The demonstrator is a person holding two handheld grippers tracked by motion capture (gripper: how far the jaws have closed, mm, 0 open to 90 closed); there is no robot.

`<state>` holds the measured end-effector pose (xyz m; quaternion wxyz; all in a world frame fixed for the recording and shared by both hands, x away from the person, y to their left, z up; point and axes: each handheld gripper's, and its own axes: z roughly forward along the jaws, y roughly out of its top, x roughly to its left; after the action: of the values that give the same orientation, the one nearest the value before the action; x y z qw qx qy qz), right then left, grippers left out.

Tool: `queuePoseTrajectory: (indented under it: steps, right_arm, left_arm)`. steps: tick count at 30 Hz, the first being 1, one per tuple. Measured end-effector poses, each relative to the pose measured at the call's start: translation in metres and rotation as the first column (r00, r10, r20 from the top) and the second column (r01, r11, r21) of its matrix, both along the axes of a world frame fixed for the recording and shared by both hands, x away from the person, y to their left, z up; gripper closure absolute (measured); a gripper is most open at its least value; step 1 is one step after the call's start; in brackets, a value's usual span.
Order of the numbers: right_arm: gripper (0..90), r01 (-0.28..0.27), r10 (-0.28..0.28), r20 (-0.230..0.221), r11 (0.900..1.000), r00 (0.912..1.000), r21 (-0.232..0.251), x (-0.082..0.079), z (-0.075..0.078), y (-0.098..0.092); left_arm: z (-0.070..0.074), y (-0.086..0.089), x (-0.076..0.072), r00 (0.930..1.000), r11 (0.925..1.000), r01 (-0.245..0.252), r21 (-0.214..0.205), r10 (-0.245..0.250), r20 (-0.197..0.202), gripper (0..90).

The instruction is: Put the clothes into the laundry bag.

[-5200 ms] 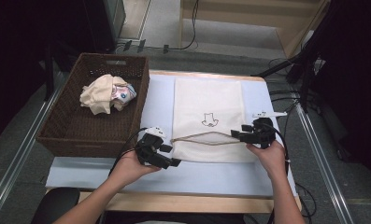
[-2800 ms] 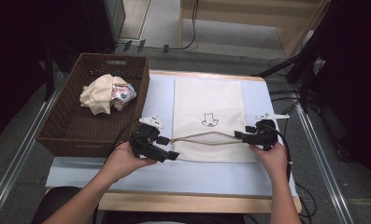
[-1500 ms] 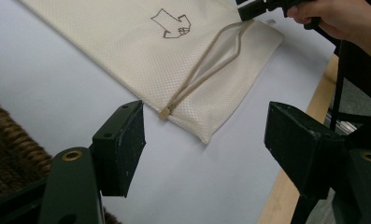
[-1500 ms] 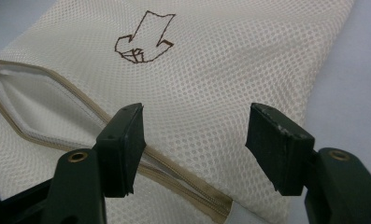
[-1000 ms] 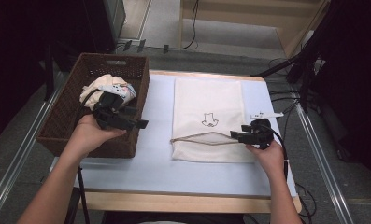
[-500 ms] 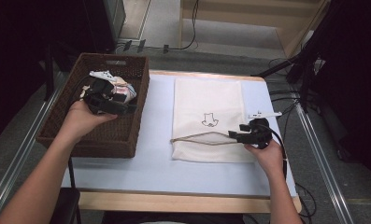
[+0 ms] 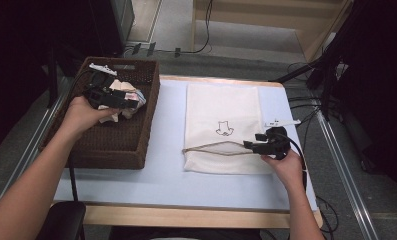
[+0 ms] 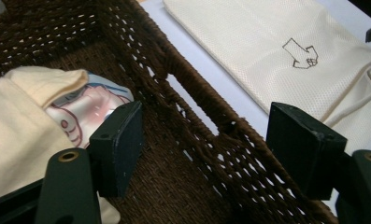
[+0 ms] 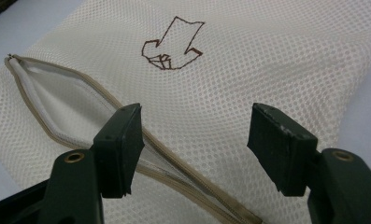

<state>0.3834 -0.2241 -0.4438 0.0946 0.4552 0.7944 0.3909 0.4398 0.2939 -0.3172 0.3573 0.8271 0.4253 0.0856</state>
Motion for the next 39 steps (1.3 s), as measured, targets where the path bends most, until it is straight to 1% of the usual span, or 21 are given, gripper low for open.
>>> queuePoseTrajectory:
  steps: [3, 5, 6, 9, 11, 12, 14, 16, 20, 22, 25, 26, 28, 29, 31, 32, 35, 36, 37, 38, 39]
  right_arm:
    - [36.4, -0.007, 0.007, 0.005, 0.9999, 1.0, -0.009, 0.0, 0.0, 0.001]
    - [36.4, -0.008, 0.008, 0.004, 0.9999, 1.0, -0.009, 0.0, 0.0, 0.001]
    - [36.4, -0.008, 0.008, 0.003, 0.9999, 1.0, -0.01, 0.0, 0.0, 0.001]
    - [36.3, -0.009, 0.009, 0.005, 0.9999, 0.9999, -0.008, 0.0, 0.0, 0.001]
    - [36.3, -0.007, 0.007, 0.003, 0.9999, 1.0, -0.007, 0.0, 0.0, 0.001]
    - [36.2, -0.008, 0.008, 0.004, 1.0, 1.0, -0.005, 0.0, 0.0, 0.0]
    - [36.2, -0.009, 0.009, 0.006, 1.0, 0.9999, -0.004, 0.0, 0.0, 0.0]
    - [36.1, -0.006, 0.006, 0.004, 1.0, 1.0, -0.002, -0.001, 0.001, 0.0]
    - [36.1, -0.002, 0.002, 0.002, 1.0, 1.0, 0.0, 0.0, 0.0, 0.0]
    - [36.1, -0.003, 0.003, 0.0, 1.0, 1.0, -0.003, 0.0, 0.0, 0.0]
    - [36.0, -0.006, 0.006, 0.001, 1.0, 1.0, -0.004, 0.0, 0.0, 0.0]
    - [35.9, -0.008, 0.008, 0.001, 1.0, 1.0, -0.004, 0.0, 0.0, 0.0]
    - [35.8, -0.009, 0.009, 0.002, 0.9999, 1.0, -0.005, 0.0, 0.0, 0.0]
    - [35.6, -0.01, 0.01, 0.001, 0.9999, 0.9999, -0.005, 0.0, 0.0, 0.0]
    - [35.4, -0.011, 0.011, 0.0, 0.9999, 0.9999, -0.006, 0.0, 0.0, 0.001]
    - [35.2, -0.011, 0.011, 0.0, 0.9999, 0.9999, -0.006, 0.001, 0.0, 0.001]
    - [34.8, -0.011, 0.011, 0.001, 0.9999, 0.9999, -0.006, 0.001, 0.0, 0.001]
    - [34.8, -0.011, 0.011, 0.001, 0.9999, 0.9999, -0.006, 0.001, 0.0, 0.001]
    - [34.4, -0.013, 0.013, 0.0, 0.9999, 0.9999, -0.005, 0.001, -0.001, 0.001]
    - [34.3, -0.016, 0.016, 0.001, 0.9999, 0.9999, -0.005, 0.001, -0.001, 0.001]
    - [34.1, -0.016, 0.016, -0.004, 0.9999, 0.9999, -0.005, 0.002, -0.001, 0.001]
  left_arm:
    - [-0.002, 0.009, 0.011, 0.9996, 0.9996, -0.027, -0.001, 0.027, -0.004, 27.0]
    - [-0.002, 0.01, 0.013, 0.9994, 0.9994, -0.034, -0.011, 0.034, -0.007, 25.8]
    - [-0.002, 0.013, 0.016, 0.9989, 0.9986, -0.045, -0.029, 0.044, -0.015, 25.8]
    - [-0.003, 0.021, 0.022, 0.9967, 0.997, -0.078, -0.001, 0.078, 0.024, 23.4]
    - [-0.004, 0.023, 0.025, 0.9958, 0.9962, -0.087, 0.008, 0.087, 0.028, 22.6]
    - [-0.006, 0.03, 0.031, 0.9939, 0.994, -0.109, 0.008, 0.109, 0.013, 20.9]
    - [-0.008, 0.035, 0.035, 0.9923, 0.9922, -0.124, 0.014, 0.124, 0.004, 17.4]
    - [-0.012, 0.04, 0.041, 0.9918, 0.9918, -0.126, -0.019, 0.126, -0.02, 14.8]
    - [-0.018, 0.045, 0.048, 0.9874, 0.9878, -0.154, 0.025, 0.154, -0.034, 10.1]
    - [-0.021, 0.048, 0.052, 0.9859, 0.9872, -0.157, 0.027, 0.158, -0.054, 7.9]
    - [-0.027, 0.054, 0.058, 0.98, 0.9813, -0.187, 0.046, 0.189, -0.061, 3.8]
    - [-0.029, 0.056, 0.06, 0.9762, 0.9772, -0.206, 0.052, 0.209, -0.06, 3.3]
    - [-0.035, 0.059, 0.064, 0.9705, 0.9737, -0.226, 0.033, 0.228, -0.08, 1.6]
    - [-0.038, 0.06, 0.066, 0.966, 0.9693, -0.243, 0.034, 0.246, -0.081, 0.9]
    - [-0.046, 0.062, 0.07, 0.9572, 0.959, -0.277, 0.059, 0.281, -0.071, 0.0]
    - [-0.046, 0.062, 0.07, 0.9572, 0.959, -0.277, 0.059, 0.281, -0.071, 0.0]
    - [-0.064, 0.064, 0.076, 0.9465, 0.9477, -0.3, 0.109, 0.31, -0.089, 0.0]
    - [-0.064, 0.064, 0.076, 0.9465, 0.9477, -0.3, 0.109, 0.31, -0.089, 0.0]
    - [-0.072, 0.065, 0.078, 0.9426, 0.9441, -0.307, 0.119, 0.319, -0.098, 0.0]
    - [-0.078, 0.066, 0.08, 0.9433, 0.9476, -0.302, 0.105, 0.313, -0.112, 0.0]
    - [-0.084, 0.068, 0.082, 0.9389, 0.9459, -0.308, 0.103, 0.319, -0.128, 0.0]
